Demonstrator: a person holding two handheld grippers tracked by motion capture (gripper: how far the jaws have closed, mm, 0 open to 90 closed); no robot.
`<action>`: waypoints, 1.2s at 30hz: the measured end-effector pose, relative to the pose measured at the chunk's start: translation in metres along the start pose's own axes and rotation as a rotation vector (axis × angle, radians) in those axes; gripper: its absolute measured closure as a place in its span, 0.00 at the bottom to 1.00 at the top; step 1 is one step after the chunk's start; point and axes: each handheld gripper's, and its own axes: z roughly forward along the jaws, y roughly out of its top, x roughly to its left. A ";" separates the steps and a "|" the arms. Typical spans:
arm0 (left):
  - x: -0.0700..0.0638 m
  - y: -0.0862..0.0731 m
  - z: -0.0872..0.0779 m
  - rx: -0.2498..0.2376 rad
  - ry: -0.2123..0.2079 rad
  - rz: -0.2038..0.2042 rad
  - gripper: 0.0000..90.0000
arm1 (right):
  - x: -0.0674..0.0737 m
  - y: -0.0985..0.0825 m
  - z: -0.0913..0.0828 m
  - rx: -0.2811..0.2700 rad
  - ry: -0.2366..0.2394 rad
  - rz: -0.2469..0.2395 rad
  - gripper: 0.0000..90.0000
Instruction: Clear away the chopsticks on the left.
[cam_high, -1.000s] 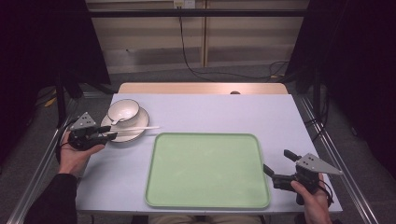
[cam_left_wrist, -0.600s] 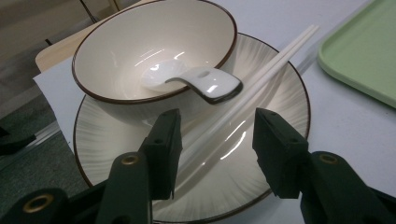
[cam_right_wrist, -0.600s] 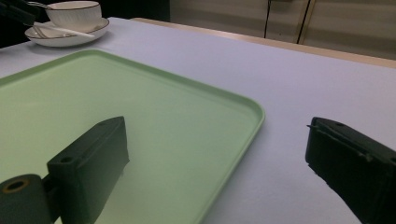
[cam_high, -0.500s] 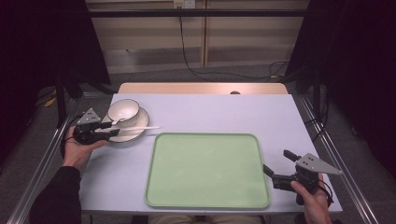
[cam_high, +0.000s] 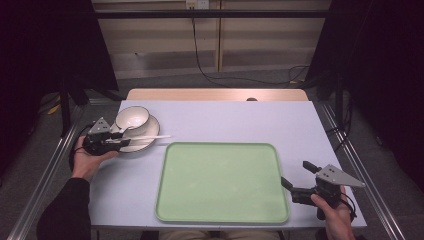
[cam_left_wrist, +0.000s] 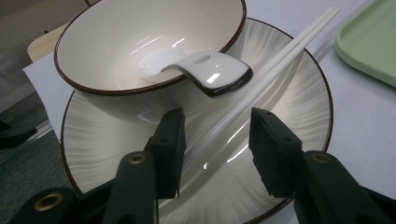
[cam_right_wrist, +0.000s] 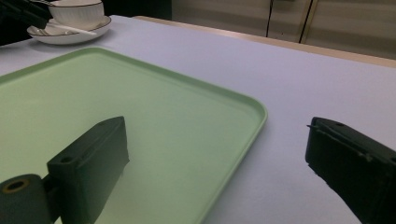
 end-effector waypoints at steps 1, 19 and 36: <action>0.000 0.000 0.000 0.007 0.001 -0.002 0.64 | 0.000 0.000 0.000 0.001 0.000 0.001 0.06; -0.009 0.008 0.007 0.084 -0.038 0.070 0.77 | -0.001 0.000 0.000 -0.001 0.000 0.018 0.06; -0.016 0.019 0.015 0.181 -0.159 0.164 0.89 | -0.002 -0.001 0.000 0.001 -0.008 0.027 0.06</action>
